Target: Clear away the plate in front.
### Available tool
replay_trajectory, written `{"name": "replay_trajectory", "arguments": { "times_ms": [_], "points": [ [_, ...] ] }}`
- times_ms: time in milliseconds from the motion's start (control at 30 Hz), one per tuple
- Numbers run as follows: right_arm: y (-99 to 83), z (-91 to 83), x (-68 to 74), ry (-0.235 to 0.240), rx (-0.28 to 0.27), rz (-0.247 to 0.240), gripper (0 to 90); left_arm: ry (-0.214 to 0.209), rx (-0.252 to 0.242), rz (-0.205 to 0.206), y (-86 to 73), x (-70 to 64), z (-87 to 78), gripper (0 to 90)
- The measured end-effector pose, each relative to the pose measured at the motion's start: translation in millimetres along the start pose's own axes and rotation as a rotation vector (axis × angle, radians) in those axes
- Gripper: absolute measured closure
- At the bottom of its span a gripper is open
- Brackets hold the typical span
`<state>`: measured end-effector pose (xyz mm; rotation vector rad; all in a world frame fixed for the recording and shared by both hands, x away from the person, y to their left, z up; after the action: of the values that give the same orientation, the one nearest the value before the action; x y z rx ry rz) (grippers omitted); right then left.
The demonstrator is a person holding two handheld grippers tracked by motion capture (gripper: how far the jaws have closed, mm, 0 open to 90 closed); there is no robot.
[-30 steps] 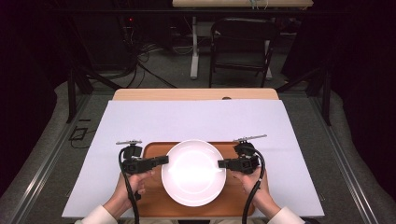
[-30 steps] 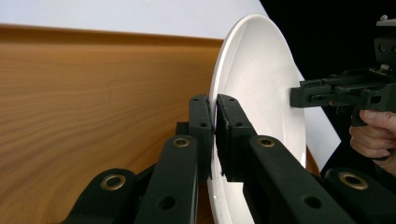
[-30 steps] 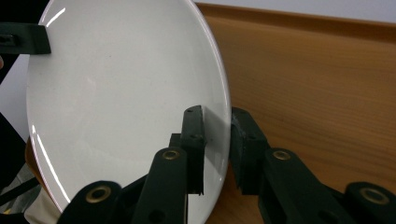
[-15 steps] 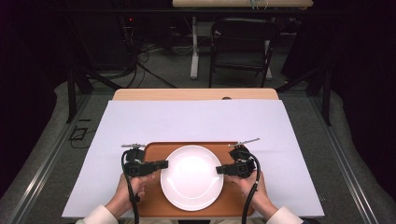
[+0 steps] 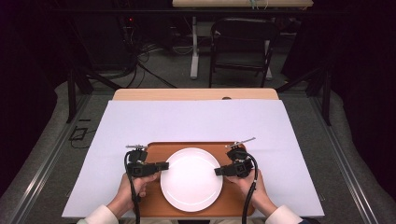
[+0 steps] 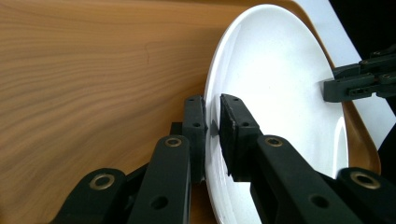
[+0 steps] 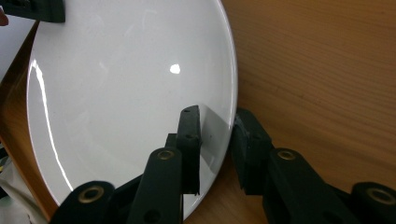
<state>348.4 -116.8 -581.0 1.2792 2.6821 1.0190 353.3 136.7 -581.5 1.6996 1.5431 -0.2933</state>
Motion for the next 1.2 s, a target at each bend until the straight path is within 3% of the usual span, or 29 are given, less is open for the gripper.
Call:
{"name": "replay_trajectory", "arguments": {
  "times_ms": [333,400,600,733,967,1200],
  "points": [
    [-3.9,3.7,-0.1,0.013,0.040,-0.021,72.1,0.030,0.030,0.012,-5.6,1.4,5.1,78.5],
    [-4.7,3.9,0.7,0.008,0.052,-0.013,71.8,0.047,0.034,0.030,-7.3,0.9,6.5,77.8],
    [-6.6,4.6,1.3,-0.013,0.076,-0.053,70.0,0.069,0.048,0.053,-11.3,0.7,10.3,76.0],
    [-6.2,5.9,2.8,-0.042,0.085,-0.090,68.5,0.106,0.044,0.099,-12.5,-0.5,12.2,74.1],
    [-6.1,7.0,4.7,-0.069,0.099,-0.128,66.0,0.122,0.041,0.124,-13.4,-0.9,12.5,70.3],
    [-5.9,5.3,5.3,-0.077,0.096,-0.149,52.0,0.124,0.023,0.100,-11.2,3.5,7.1,60.0]
  ]
}}
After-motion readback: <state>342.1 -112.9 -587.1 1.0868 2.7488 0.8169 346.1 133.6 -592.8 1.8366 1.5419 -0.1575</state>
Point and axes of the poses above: each handheld gripper's, and its own axes: z roughly forward along the jaws, y roughly out of its top, x roughly to its left, the point moved 7 cm from there along z, roughly forward along the jaws, and after that the axes turned 13 degrees about -z, right-handed, at the moved point
